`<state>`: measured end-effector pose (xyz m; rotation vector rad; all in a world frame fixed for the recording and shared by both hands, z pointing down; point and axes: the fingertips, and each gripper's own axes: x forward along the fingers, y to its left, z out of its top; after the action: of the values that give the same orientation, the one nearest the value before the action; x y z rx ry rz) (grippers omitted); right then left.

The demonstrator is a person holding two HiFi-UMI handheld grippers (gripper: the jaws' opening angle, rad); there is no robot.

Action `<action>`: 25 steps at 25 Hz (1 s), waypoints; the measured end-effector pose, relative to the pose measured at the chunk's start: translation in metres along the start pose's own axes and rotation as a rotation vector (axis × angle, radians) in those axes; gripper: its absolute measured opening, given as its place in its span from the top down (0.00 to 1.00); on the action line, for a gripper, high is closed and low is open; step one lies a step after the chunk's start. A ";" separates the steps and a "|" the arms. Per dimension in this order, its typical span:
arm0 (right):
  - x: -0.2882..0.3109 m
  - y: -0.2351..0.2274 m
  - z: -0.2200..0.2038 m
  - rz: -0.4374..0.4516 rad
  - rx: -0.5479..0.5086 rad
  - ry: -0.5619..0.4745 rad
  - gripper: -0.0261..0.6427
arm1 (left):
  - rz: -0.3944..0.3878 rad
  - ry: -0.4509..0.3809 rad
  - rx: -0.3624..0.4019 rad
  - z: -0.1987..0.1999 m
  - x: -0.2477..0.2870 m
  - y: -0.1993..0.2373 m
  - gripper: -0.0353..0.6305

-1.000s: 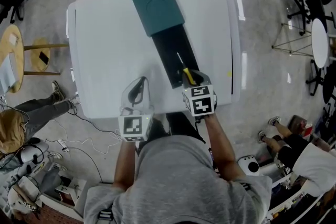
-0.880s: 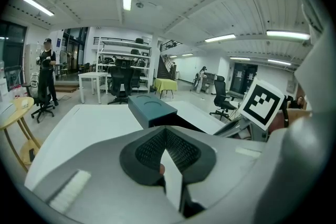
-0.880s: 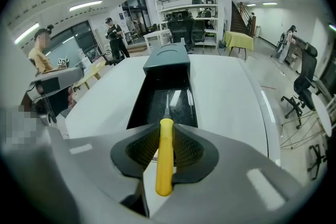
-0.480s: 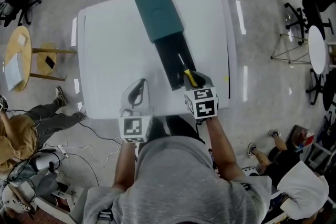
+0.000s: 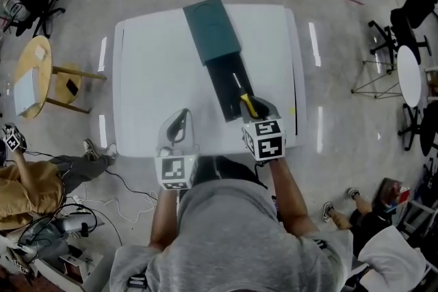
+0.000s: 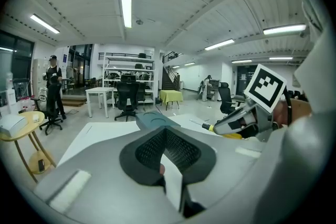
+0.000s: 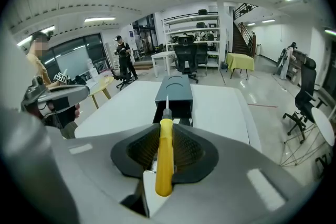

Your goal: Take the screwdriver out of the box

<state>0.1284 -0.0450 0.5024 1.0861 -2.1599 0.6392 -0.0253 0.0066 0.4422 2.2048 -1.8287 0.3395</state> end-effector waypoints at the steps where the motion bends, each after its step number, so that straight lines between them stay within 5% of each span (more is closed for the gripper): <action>1: -0.003 0.002 0.003 0.003 -0.003 -0.008 0.84 | 0.004 -0.005 0.000 0.002 -0.003 0.000 0.93; 25: 0.017 0.108 0.055 0.177 -0.125 -0.065 0.84 | 0.177 -0.064 -0.029 0.016 -0.060 0.076 0.93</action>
<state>0.0139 -0.0317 0.4617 0.8680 -2.3364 0.5454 -0.1106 0.0430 0.4108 2.0622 -2.0553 0.2766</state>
